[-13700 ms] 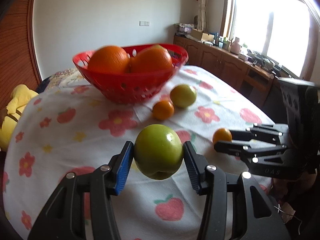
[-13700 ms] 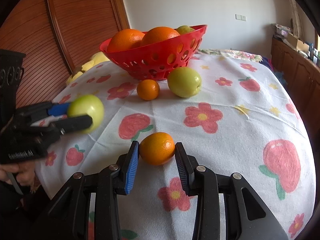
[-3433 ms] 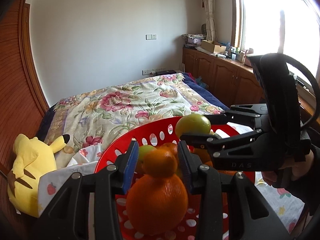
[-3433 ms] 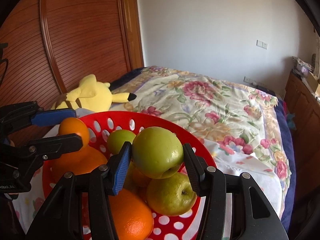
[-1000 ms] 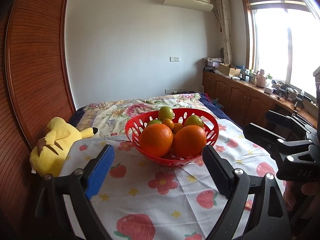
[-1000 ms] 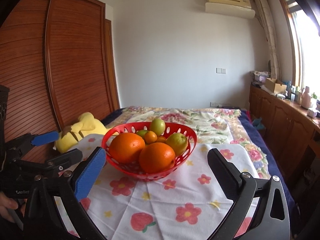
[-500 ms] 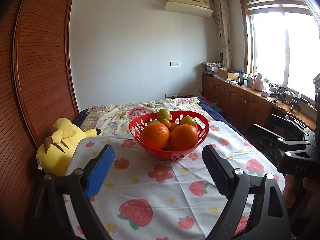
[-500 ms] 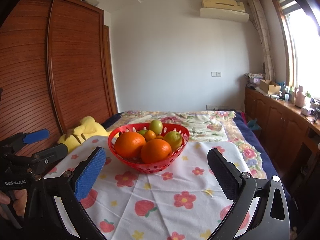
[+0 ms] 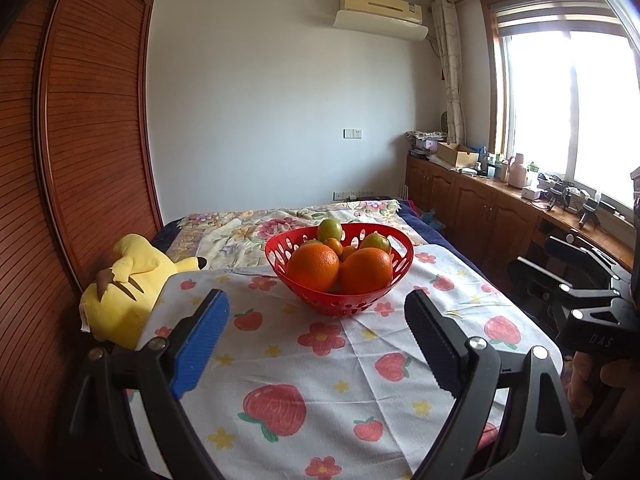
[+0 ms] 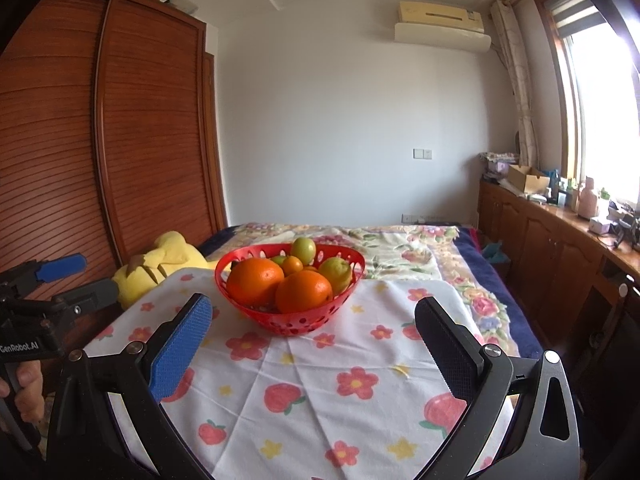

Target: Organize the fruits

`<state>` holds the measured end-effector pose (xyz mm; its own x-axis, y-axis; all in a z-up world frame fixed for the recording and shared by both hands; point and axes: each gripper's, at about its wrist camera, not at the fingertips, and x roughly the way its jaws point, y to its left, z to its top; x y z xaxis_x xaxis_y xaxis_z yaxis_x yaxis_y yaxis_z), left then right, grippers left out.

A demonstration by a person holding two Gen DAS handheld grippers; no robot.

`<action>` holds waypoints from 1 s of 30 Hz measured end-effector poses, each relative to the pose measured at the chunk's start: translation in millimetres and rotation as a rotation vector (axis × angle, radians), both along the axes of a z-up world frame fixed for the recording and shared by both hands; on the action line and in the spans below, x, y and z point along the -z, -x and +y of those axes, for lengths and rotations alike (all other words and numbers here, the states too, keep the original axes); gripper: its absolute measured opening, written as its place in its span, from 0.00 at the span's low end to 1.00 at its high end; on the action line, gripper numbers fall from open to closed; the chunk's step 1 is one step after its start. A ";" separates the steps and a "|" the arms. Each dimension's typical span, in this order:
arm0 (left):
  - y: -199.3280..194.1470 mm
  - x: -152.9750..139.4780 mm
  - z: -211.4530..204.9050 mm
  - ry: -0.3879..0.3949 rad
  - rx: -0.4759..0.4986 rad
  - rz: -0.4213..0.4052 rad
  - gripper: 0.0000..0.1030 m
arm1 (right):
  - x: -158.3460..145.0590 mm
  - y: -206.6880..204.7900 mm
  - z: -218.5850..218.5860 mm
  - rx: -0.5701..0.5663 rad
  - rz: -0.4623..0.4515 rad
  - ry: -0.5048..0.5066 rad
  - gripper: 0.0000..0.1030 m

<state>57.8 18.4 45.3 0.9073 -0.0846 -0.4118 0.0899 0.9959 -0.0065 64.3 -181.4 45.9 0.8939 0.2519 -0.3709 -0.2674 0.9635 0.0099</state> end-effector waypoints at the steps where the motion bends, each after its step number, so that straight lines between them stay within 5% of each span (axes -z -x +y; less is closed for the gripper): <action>1: 0.6 0.5 -0.2 0.000 -0.001 -0.001 0.87 | 0.8 0.6 -0.3 0.001 0.001 0.002 1.00; 30: 3.2 7.3 1.5 0.011 -0.006 0.000 0.88 | 9.3 2.8 -1.5 0.015 0.011 0.014 1.00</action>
